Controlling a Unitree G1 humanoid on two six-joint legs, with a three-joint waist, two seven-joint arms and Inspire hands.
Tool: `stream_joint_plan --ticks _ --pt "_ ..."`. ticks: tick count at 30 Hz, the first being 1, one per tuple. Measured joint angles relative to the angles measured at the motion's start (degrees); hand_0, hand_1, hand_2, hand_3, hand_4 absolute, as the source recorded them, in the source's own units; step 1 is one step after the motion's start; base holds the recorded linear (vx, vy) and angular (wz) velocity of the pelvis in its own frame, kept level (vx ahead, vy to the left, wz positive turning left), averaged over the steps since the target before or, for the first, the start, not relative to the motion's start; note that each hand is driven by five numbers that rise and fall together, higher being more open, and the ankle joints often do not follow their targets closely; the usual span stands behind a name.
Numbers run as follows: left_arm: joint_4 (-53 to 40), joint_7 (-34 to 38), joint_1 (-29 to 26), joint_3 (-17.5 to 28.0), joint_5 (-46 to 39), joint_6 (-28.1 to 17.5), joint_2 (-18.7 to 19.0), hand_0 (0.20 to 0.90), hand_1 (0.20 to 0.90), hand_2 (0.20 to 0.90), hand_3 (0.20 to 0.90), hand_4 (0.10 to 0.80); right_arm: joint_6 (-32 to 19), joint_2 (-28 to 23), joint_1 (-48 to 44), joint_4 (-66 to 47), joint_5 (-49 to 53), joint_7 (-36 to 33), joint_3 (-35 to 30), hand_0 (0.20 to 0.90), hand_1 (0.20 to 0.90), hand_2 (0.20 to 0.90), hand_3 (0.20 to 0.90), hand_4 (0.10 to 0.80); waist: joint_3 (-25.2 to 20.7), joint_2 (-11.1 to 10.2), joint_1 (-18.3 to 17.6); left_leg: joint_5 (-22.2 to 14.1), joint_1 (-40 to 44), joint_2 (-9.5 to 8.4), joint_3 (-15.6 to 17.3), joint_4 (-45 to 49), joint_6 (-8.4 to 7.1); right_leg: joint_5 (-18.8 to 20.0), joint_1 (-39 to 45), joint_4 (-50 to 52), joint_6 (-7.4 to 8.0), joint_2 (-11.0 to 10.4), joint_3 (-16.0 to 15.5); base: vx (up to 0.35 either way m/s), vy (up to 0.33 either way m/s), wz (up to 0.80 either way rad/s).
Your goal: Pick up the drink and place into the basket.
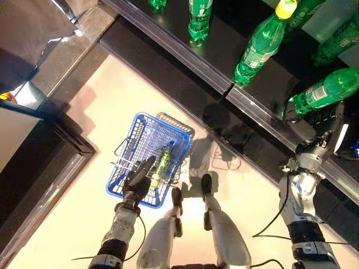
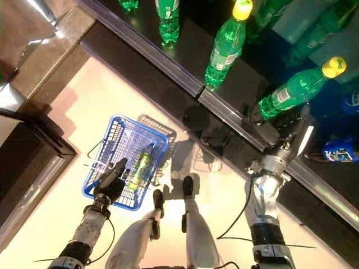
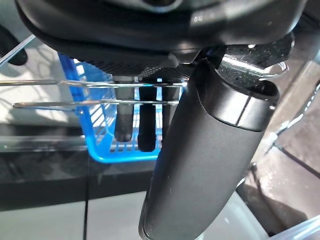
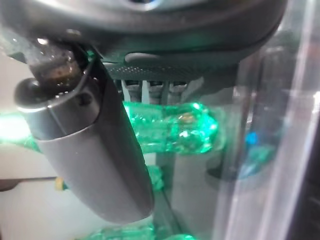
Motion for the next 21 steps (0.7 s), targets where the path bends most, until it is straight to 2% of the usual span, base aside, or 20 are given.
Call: stream_joint_plan --ticks 7,10,18,19,21 --pt "0.01 0.0 -0.04 0.0 -0.95 -0.07 1.2 0.3 0.3 0.3 0.2 0.1 0.03 -2.78 -1.72 0.08 0.23 -0.19 0.08 0.9 0.9 0.9 0.9 0.8 0.05 -0.08 0.92 0.0 -0.02 -0.02 -0.07 -0.01 0.0 0.0 0.01 0.0 0.0 -0.01 -0.06 0.0 0.0 0.0" --pt "0.01 0.0 -0.14 0.04 -1.27 -0.08 1.25 0.3 0.3 0.3 0.2 0.1 0.1 -3.68 -2.17 0.64 3.7 0.19 0.08 0.9 0.9 0.9 0.9 0.8 0.1 -0.17 1.84 0.0 -0.03 -0.02 -0.16 0.0 0.0 0.0 0.03 0.01 0.0 -0.03 -0.15 0.0 0.0 0.0" --pt "0.09 0.01 -0.13 0.01 -1.99 -0.05 1.55 0.3 0.3 0.3 0.2 0.1 1.39 -3.87 -6.86 6.5 7.77 0.58 -0.2 0.9 0.9 0.9 0.9 0.8 0.31 -0.56 2.06 0.04 -0.11 -0.04 -0.8 0.14 -0.03 -0.01 0.27 0.01 0.0 -0.35 -0.39 0.042 -0.007 0.05" --pt "0.09 0.01 -0.22 0.0 -1.99 0.01 1.67 0.3 0.3 0.3 0.2 0.1 1.81 -3.87 -7.12 6.96 8.12 0.62 -0.2 0.716 0.716 0.716 0.686 0.586 0.38 -0.69 2.08 0.1 -0.13 -0.05 -1.03 0.14 -0.07 -0.01 0.34 0.01 0.0 -0.37 -0.42 0.043 -0.007 0.07" --pt "0.09 0.01 -0.26 0.0 -2.05 0.12 1.98 0.3 0.3 0.3 0.2 0.1 2.32 -3.99 -7.44 7.39 8.78 0.89 -0.21 0.399 0.399 0.399 0.315 0.215 0.43 -0.79 2.09 0.17 -0.12 -0.04 -1.17 0.15 -0.09 -0.01 0.42 0.01 0.0 -0.38 -0.44 0.036 -0.01 0.06"
